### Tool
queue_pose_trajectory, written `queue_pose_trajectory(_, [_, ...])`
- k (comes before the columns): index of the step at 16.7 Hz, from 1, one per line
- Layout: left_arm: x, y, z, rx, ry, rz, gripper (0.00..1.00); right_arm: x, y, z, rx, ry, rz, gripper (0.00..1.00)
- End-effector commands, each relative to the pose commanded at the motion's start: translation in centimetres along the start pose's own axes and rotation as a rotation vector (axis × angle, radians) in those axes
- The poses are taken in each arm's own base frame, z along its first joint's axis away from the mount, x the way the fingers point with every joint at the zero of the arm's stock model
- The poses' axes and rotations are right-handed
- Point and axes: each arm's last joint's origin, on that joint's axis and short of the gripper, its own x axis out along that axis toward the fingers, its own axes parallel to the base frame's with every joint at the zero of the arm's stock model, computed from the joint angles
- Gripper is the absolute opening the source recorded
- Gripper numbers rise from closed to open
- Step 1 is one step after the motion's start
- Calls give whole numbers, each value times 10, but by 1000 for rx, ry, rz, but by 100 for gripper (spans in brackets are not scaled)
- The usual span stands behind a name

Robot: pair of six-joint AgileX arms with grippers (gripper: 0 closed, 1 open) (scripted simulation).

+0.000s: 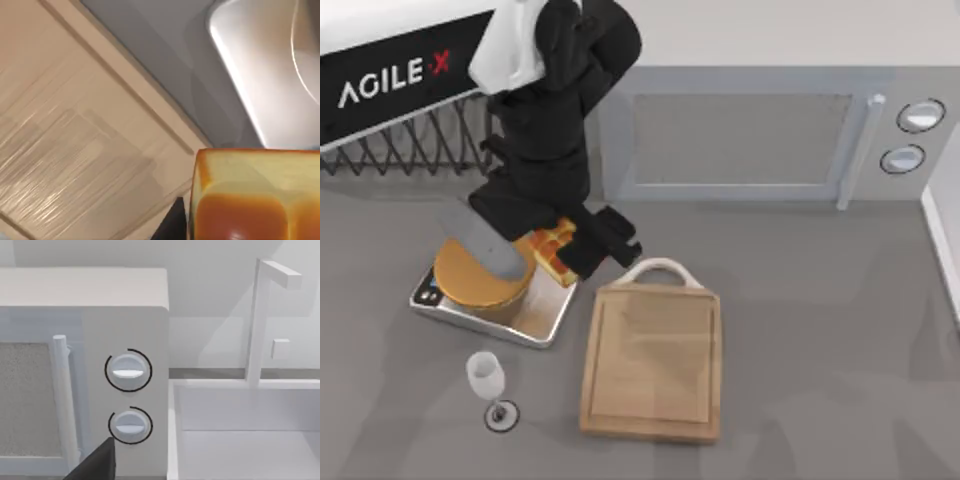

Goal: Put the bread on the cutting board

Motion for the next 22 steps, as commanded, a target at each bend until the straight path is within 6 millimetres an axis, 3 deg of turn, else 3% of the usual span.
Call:
queue_pose_trajectory(5, [18,46,-17,445,-12,16,0,0,0,0,0,0,0,100])
queue_pose_trajectory(9, [21,67,-25,657,9,-4,0,0,0,0,0,0,0,100])
queue_pose_trajectory(22, [28,69,-27,703,17,-12,0,0,0,0,0,0,0,100])
